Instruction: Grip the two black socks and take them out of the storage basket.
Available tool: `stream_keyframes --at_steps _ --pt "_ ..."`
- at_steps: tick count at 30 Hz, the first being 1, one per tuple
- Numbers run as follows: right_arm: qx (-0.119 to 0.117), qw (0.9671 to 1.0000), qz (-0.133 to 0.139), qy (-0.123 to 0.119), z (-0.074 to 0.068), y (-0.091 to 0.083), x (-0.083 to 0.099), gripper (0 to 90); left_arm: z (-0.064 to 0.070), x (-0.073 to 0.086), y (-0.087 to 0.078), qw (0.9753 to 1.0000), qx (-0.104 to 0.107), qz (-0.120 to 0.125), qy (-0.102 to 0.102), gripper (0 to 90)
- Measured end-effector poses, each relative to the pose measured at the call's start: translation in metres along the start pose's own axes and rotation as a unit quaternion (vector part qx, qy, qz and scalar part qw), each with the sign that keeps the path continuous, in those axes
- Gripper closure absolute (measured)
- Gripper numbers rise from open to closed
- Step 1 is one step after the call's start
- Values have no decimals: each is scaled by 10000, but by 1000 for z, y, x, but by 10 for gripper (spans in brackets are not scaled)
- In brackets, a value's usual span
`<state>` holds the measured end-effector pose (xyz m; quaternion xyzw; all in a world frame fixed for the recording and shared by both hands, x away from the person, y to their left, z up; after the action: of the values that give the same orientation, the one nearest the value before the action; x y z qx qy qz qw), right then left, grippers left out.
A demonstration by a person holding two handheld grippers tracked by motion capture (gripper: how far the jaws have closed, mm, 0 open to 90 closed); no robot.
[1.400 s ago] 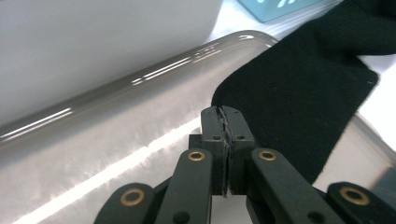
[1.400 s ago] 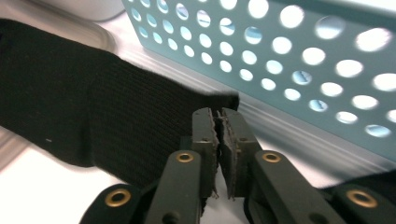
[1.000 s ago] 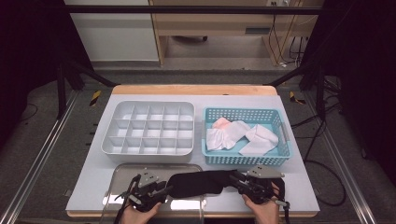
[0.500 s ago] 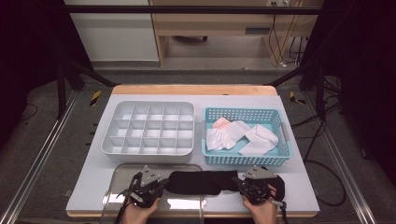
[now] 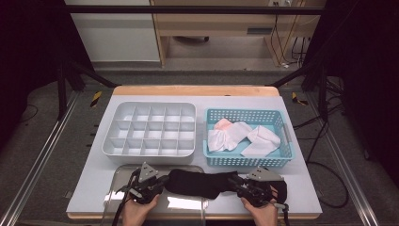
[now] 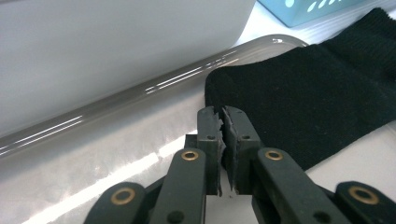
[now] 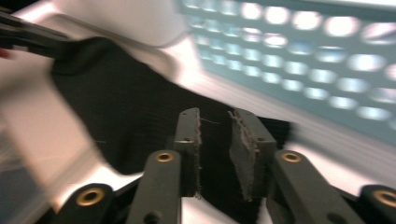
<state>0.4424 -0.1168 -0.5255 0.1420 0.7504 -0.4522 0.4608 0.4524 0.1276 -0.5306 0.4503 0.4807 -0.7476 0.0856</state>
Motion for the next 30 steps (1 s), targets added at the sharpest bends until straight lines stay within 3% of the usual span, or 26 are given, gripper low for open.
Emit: stream_keyframes --at_steps 1,4,8,12,14,17,19,21,24,28,30 --pt "-136 9999 16 -9 -7 2 -1 705 0 -1 0 10000 7 23 -10 860" --pt "-181 9997 -111 -109 -14 8 3 702 -2 -4 0 10000 -18 85 8 869" --pt "180 9979 -501 -361 -8 20 17 738 -7 -7 5 9999 -128 71 67 871" --pt "338 9976 -356 -494 -3 17 14 730 -6 -8 7 9999 -110 124 48 830" --pt "401 9982 -262 -373 1 12 11 716 -3 -7 3 9998 -44 174 -30 747" --pt "753 9966 -220 -247 16 2 10 684 0 1 -1 9999 16 127 -69 681" --pt "882 9953 -351 -166 23 1 15 678 4 8 -1 9998 101 42 -161 695" --pt "884 9947 -519 -73 25 3 22 702 8 10 2 10000 42 -31 -60 735" --pt "797 9950 -596 -15 22 4 22 824 9 11 8 9999 -66 -122 10 828" --pt "782 9952 -587 13 23 2 19 856 9 8 9 9997 -107 -155 161 882" --pt "922 9946 -479 -79 30 0 15 852 9 7 7 9997 -57 -161 184 885"
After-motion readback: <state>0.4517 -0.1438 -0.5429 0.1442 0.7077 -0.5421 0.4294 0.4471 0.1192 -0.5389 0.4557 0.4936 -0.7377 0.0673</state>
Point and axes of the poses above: each handheld gripper's, and its own axes: y roughly forward along the jaws, x roughly out of its underside, z roughly to its right, the point moved 10 cm from there along y, roughly forward along the jaws, and after that the axes turned 3 degrees about x, right-handed, at the moved point
